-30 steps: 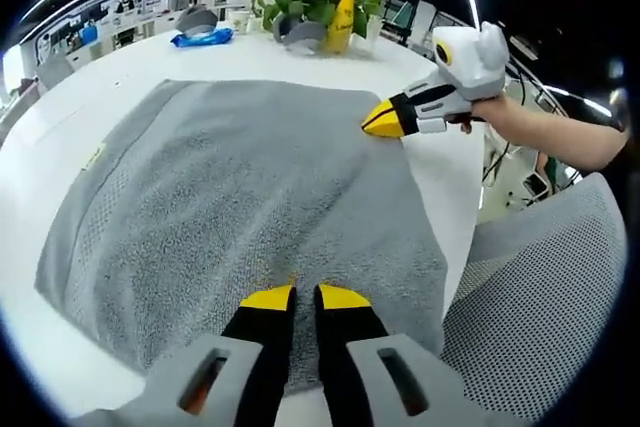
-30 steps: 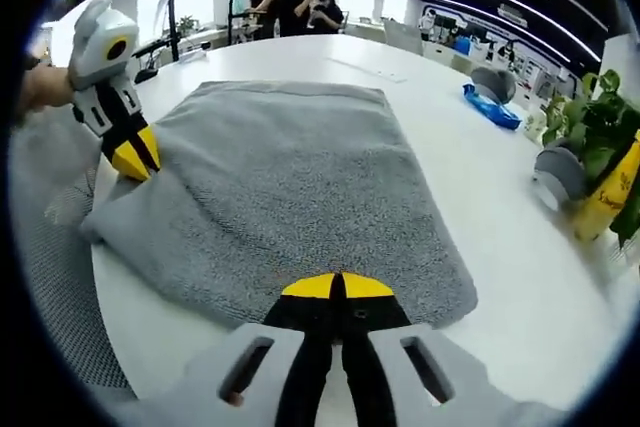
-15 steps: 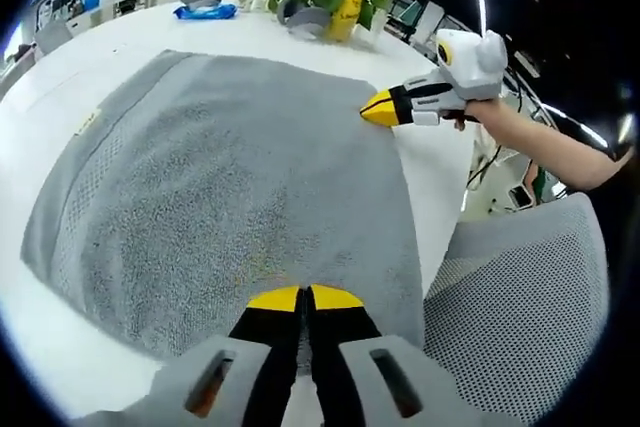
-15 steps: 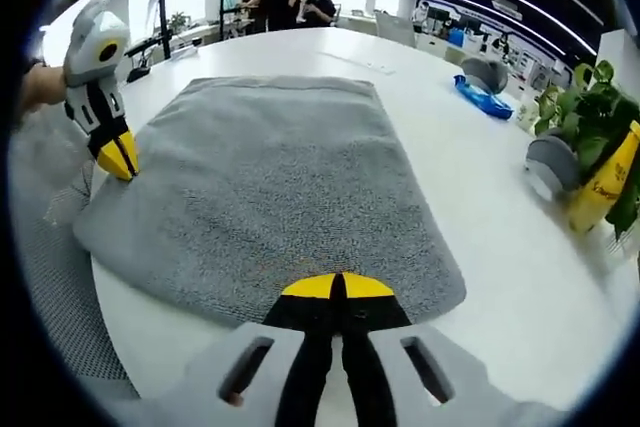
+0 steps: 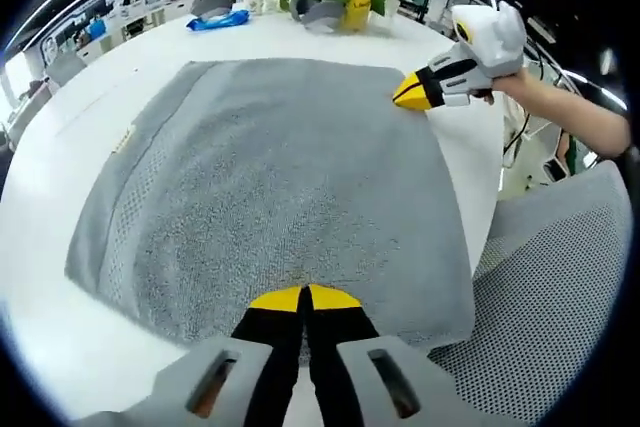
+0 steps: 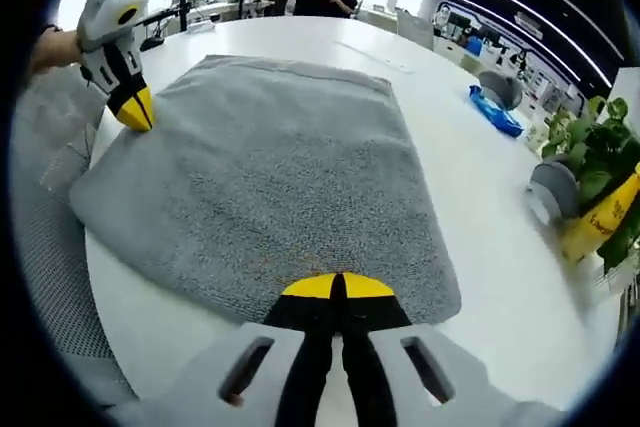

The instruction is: Fold the towel on the table until its edges align and the towel forms a compact rectangular stack.

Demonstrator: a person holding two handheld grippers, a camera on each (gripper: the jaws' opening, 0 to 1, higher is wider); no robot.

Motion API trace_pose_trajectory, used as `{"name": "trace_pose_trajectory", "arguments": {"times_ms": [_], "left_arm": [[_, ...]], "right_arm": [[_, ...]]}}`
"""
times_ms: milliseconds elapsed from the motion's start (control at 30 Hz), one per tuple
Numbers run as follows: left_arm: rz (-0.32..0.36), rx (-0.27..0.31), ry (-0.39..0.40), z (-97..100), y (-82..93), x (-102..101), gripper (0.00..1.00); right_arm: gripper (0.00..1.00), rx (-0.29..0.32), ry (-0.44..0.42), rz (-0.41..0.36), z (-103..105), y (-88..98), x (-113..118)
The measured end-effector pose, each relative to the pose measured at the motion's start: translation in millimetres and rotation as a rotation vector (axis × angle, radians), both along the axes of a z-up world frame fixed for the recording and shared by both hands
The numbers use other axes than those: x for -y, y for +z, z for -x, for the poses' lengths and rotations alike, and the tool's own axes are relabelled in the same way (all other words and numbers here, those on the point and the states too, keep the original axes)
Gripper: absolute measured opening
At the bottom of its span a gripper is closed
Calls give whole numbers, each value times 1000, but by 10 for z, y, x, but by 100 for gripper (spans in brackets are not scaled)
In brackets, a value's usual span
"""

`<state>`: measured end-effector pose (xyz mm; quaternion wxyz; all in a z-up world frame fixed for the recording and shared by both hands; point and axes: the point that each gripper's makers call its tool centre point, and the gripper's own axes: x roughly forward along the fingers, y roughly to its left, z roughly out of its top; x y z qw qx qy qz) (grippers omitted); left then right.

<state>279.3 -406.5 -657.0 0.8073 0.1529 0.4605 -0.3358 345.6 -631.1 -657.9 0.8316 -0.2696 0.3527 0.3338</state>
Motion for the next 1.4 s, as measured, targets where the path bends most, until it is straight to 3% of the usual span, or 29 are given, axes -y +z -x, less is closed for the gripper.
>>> {"name": "trace_pose_trajectory", "arguments": {"times_ms": [233, 433, 567, 800, 933, 1400], "left_arm": [[-98, 78, -50, -83, -1, -31, 1], [-193, 161, -119, -158, -1, -73, 1], [-212, 174, -125, -174, -6, -79, 1], [-219, 202, -116, -228, -1, -121, 1], [-257, 273, -151, -332, 10, -156, 1], [-295, 259, -204, -508, 8, -204, 1]], "right_arm": [[0, -12, 53, 132, 72, -9, -26], [0, -43, 50, 185, 105, -25, -49], [0, -58, 53, 217, 133, -32, -56], [0, -93, 9, 177, 187, -35, -55], [0, -100, -6, 129, 247, -32, -65], [0, -138, 7, 80, 439, -28, -160]]}}
